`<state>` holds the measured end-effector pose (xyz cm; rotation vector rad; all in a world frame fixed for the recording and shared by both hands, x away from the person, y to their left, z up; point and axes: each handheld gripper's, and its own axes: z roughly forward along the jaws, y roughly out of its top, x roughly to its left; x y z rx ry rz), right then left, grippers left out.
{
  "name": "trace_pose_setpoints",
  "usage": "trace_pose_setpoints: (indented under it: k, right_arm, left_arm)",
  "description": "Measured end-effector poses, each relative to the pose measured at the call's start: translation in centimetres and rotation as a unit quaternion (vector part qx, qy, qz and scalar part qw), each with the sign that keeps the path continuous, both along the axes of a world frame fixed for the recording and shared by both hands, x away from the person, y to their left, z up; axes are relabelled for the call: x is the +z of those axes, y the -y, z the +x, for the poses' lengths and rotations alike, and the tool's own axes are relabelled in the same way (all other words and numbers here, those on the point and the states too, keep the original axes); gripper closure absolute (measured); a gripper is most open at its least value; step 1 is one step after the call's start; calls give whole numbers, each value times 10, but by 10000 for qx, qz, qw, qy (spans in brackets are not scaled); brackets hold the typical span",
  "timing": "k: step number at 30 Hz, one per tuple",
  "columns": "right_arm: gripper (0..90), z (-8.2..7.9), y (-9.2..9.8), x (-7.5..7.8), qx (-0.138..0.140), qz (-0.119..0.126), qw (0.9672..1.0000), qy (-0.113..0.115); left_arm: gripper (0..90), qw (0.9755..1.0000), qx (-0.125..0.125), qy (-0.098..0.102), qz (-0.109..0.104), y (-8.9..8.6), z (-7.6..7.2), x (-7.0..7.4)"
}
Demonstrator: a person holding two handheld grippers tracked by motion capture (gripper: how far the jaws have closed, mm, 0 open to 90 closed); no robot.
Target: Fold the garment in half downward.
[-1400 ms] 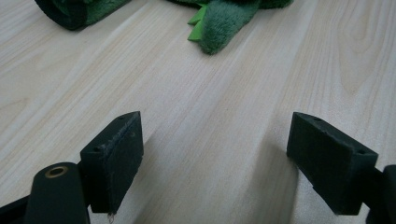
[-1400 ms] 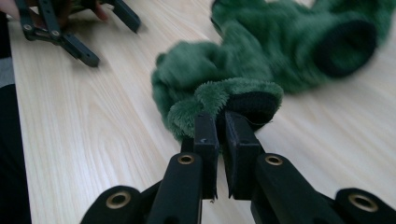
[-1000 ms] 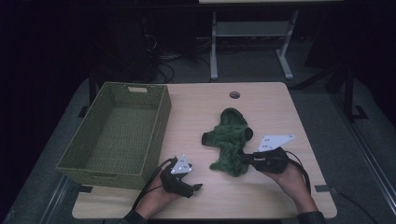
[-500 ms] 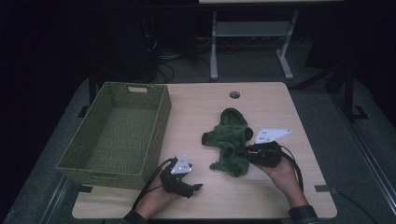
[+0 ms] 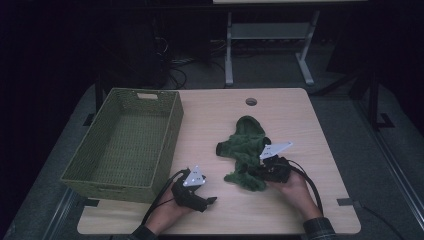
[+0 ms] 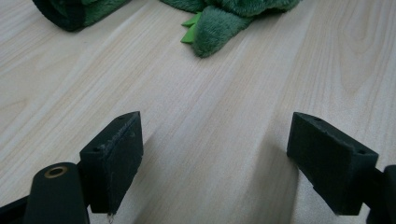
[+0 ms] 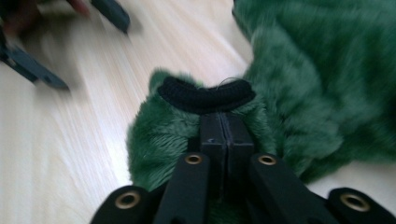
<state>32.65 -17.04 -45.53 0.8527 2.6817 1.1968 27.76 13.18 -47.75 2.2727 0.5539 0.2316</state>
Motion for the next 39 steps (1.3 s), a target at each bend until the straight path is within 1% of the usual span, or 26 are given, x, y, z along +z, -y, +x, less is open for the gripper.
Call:
trace_pose_setpoints:
  k: [1,2,4,6,9,11,12,14,15,16,19,21,24,26,28,30,31,32,34,36,39]
  right_arm:
    - [900,-1,0,-2,-7,-4,10000,-21]
    - [900,-2,1,-5,-33,29,9999,-104]
    - [900,-5,2,-5,-69,23,9999,-149]
    - [900,-8,1,-8,-53,18,10000,-75]
    - [900,-9,-1,-8,-105,16,9999,-65]
    - [900,-10,-2,-8,-86,-39,10000,25]
    - [900,-10,-1,-6,-77,-46,9999,106]
    - [900,-10,3,1,-160,204,9996,91]
    - [900,-10,7,5,-170,267,9993,183]
    - [900,-11,9,10,-226,316,9990,215]
    - [897,-12,18,20,-347,551,9968,456]
    - [888,-14,24,25,-413,653,9956,538]
    - [878,-15,29,29,-457,725,9947,571]
    - [900,-17,33,32,-488,724,9942,623]
    - [900,-18,36,32,-536,710,9941,617]
    - [900,-20,39,32,-580,698,9943,563]
    - [900,-20,40,32,-574,663,9945,579]
    - [900,-20,40,32,-585,646,9945,584]
    - [900,-20,42,33,-576,618,9946,607]
    - [900,-20,43,34,-573,585,9949,592]
    - [900,-19,44,34,-582,554,9951,585]
  left_arm:
    - [180,10000,0,3,0,0,0,0]
    - [180,10000,1,1,-1,0,0,0]
    - [180,10000,3,-1,-2,0,0,0]
    - [180,10000,2,-3,-5,0,0,0]
    - [179,10000,2,-4,-3,0,0,0]
    - [178,10000,0,-5,1,0,0,0]
    - [177,10000,-8,-2,6,0,0,0]
    - [172,10000,-30,15,16,0,0,0]
    - [166,10000,-50,11,21,0,0,0]
    - [157,10000,-77,7,30,1,1,0]
    - [130,9999,-123,-16,53,1,1,0]
    - [128,9999,-131,-18,56,1,1,0]
    - [133,9999,-130,-36,82,2,2,1]
    - [143,9998,-106,-62,145,3,3,2]
    - [153,9997,-94,-84,189,4,4,3]
    - [214,9997,-100,-140,201,5,6,6]
    - [229,9997,-102,-163,174,6,7,7]
    - [230,9995,-115,-199,195,7,9,8]
    - [275,9995,-154,-217,148,9,12,12]
    - [325,9995,-179,-248,42,12,14,16]
    - [425,9991,-292,-275,-96,16,17,25]
